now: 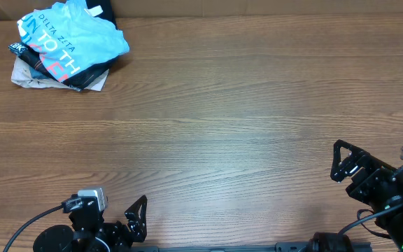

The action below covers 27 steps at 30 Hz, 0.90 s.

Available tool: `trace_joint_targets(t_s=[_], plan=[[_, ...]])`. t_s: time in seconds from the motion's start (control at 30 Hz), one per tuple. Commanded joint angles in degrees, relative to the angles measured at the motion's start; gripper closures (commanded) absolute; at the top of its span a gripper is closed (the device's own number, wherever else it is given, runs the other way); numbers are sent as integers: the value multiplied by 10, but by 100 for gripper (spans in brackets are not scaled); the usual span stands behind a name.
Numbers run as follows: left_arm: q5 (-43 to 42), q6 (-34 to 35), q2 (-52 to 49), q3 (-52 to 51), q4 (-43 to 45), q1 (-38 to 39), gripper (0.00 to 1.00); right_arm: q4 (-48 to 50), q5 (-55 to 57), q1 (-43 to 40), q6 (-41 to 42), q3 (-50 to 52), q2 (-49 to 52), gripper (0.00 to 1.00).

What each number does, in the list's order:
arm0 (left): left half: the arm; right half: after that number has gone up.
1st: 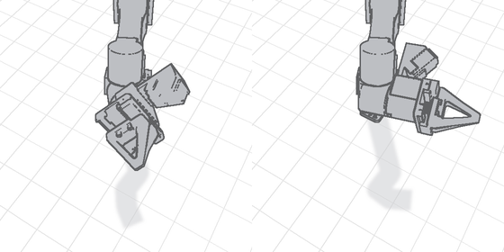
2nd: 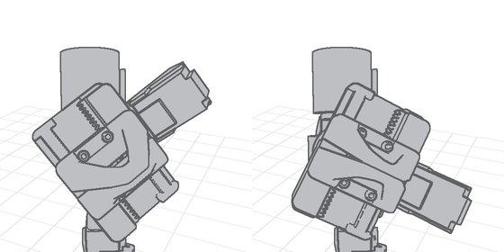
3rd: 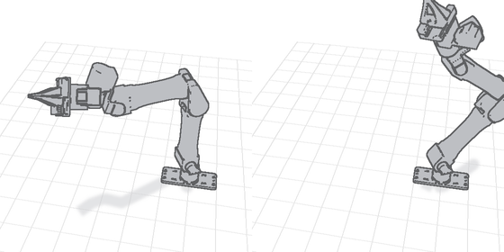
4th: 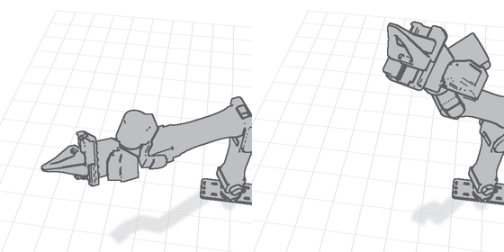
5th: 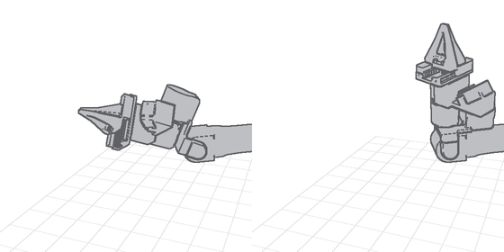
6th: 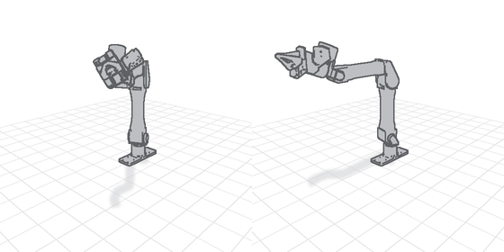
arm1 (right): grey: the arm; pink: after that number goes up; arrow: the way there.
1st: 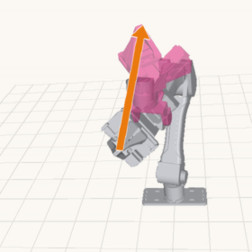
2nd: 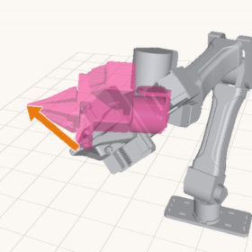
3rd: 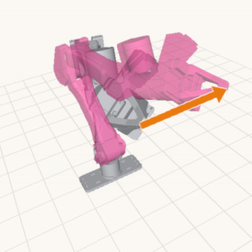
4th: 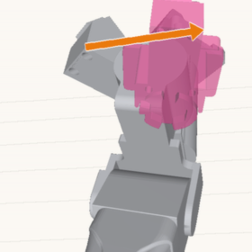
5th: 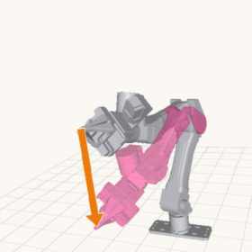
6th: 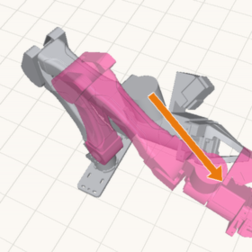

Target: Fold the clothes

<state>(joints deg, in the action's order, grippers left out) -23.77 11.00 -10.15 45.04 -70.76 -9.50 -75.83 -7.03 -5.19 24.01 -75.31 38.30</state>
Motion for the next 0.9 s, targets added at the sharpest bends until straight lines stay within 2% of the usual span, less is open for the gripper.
trace_joint_targets(t_s=[0.0, 0.33, 0.5, 0.63, 0.87], plan=[[4, 8, 2, -4, 0, -2, 0, 3, 5, 3, 2, 1, -3, 0], [4, 8, 2, -4, 0, -2, 0, 3, 23, 2, -3, 2, -43, 0], [4, 8, 2, -4, 0, -2, 0, 54, 54, 2, -17, 25, -72, 0], [4, 8, 2, -4, 0, -2, 0, 134, 55, 2, -51, 97, -104, 0], [4, 8, 2, -4, 0, -2, 0, 316, 51, 3, -50, 284, -184, 0]])
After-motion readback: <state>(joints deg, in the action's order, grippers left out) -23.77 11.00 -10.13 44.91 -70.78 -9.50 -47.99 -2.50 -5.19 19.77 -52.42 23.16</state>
